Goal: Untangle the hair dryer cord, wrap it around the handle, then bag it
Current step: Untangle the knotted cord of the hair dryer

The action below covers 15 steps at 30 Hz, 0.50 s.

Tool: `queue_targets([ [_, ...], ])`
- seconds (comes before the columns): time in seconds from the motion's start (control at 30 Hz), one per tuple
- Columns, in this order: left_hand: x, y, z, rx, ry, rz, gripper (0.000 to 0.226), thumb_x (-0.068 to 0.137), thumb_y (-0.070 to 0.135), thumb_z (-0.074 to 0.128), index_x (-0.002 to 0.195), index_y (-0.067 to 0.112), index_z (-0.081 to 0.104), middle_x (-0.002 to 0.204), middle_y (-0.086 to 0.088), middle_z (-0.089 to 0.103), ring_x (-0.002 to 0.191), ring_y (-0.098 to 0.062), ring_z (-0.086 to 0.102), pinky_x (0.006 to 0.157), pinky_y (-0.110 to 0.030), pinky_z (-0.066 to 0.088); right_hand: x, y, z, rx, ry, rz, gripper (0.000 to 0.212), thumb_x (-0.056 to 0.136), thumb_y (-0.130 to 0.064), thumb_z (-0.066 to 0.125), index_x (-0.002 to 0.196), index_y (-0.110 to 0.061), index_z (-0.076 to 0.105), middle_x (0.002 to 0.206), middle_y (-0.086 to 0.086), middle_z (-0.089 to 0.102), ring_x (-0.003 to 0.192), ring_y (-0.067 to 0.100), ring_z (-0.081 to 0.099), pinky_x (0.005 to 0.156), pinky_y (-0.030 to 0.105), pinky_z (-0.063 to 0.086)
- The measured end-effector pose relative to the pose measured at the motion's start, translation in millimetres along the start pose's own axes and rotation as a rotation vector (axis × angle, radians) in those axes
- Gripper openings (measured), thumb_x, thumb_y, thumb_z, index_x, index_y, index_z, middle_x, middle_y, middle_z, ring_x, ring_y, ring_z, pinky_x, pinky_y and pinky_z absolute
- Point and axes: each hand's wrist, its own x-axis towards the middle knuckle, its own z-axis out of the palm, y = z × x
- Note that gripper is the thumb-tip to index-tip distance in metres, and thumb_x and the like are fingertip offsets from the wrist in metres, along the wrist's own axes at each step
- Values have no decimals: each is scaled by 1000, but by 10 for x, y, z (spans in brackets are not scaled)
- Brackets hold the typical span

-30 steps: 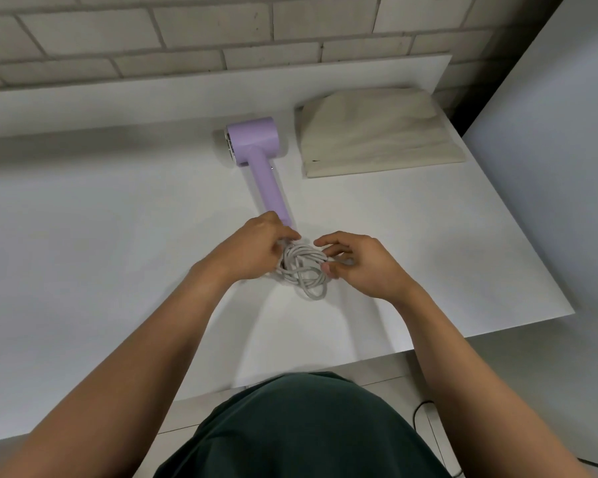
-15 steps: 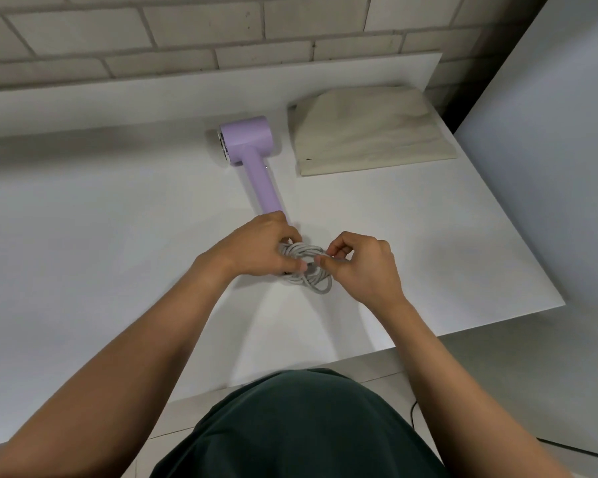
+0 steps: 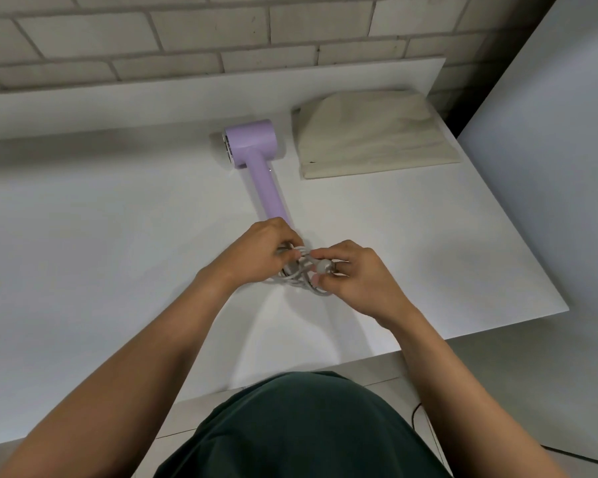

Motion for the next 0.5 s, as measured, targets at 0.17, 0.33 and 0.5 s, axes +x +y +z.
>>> queue_targets([
  [0.17, -18, 21, 22, -16, -6, 3, 25, 89, 24, 74, 114, 23, 74, 100, 2, 57, 94, -14, 56, 84, -25, 41, -19, 32, -77, -11, 98, -100, 32, 72, -13, 93, 94, -27, 74, 92, -10, 75, 80, 8, 73, 73, 17, 56],
  [0.33, -30, 209, 158, -14, 130, -6, 23, 77, 22, 79, 100, 21, 76, 86, 2, 68, 82, -21, 63, 74, -40, 52, 30, 137, 96, -170, 251, -286, 27, 69, -12, 94, 91, -21, 80, 89, -10, 66, 82, 5, 67, 70, 9, 49],
  [0.5, -69, 191, 136, -137, 169, -72, 26, 73, 17, 80, 97, 25, 80, 82, 8, 74, 77, -13, 67, 74, -36, 55, 1, 218, 142, -238, 293, -278, 44, 75, -30, 91, 114, -26, 73, 114, -9, 60, 101, 6, 61, 82, 13, 50],
])
